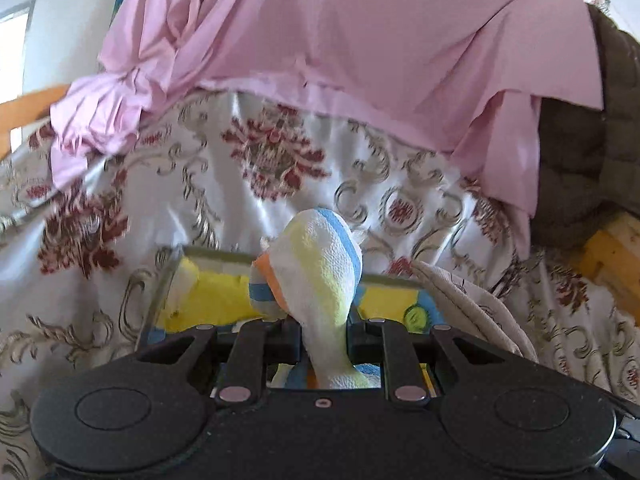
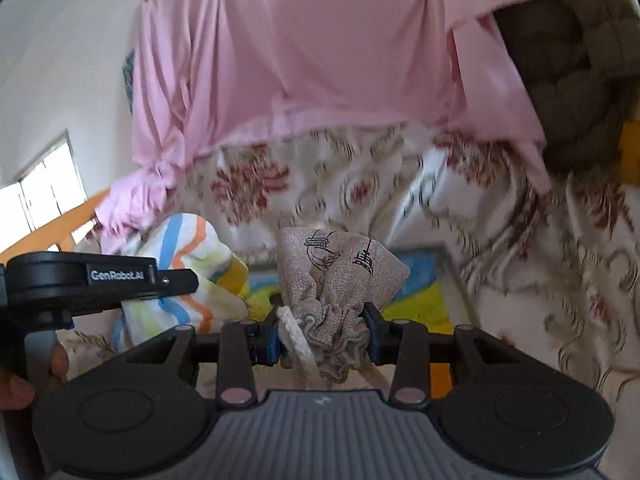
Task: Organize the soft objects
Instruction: 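Lift the striped towel and beige pouch and carry both over the painted tray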
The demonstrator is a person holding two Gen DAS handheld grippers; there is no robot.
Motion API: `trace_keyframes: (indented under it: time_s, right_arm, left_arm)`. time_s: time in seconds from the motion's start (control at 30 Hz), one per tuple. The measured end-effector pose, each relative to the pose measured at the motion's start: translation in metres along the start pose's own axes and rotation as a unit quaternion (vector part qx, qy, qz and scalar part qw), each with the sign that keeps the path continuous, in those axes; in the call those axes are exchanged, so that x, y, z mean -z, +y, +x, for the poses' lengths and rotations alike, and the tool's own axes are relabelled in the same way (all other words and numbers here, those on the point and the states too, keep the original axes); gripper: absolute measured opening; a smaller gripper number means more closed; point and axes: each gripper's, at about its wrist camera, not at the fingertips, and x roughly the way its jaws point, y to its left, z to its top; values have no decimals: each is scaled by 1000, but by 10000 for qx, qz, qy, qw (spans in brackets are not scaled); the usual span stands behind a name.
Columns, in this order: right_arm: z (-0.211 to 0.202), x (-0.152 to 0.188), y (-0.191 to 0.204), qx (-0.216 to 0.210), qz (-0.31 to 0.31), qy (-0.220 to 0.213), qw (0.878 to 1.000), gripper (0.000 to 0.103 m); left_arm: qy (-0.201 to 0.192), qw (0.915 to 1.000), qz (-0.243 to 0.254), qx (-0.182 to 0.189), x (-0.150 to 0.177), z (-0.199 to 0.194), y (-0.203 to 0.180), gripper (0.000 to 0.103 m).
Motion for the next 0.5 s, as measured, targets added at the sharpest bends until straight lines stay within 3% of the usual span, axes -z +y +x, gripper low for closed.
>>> trace_keyframes:
  time_s: [0.2, 0.5]
  right_arm:
    - [12, 10, -1, 65, 231, 452, 9987, 44]
    - [11, 10, 3, 18, 211, 515, 9984, 50]
  left_arm:
    - [343, 9993, -98, -110, 16, 11, 15, 22]
    - [537, 9984, 59, -181, 20, 7, 12, 29]
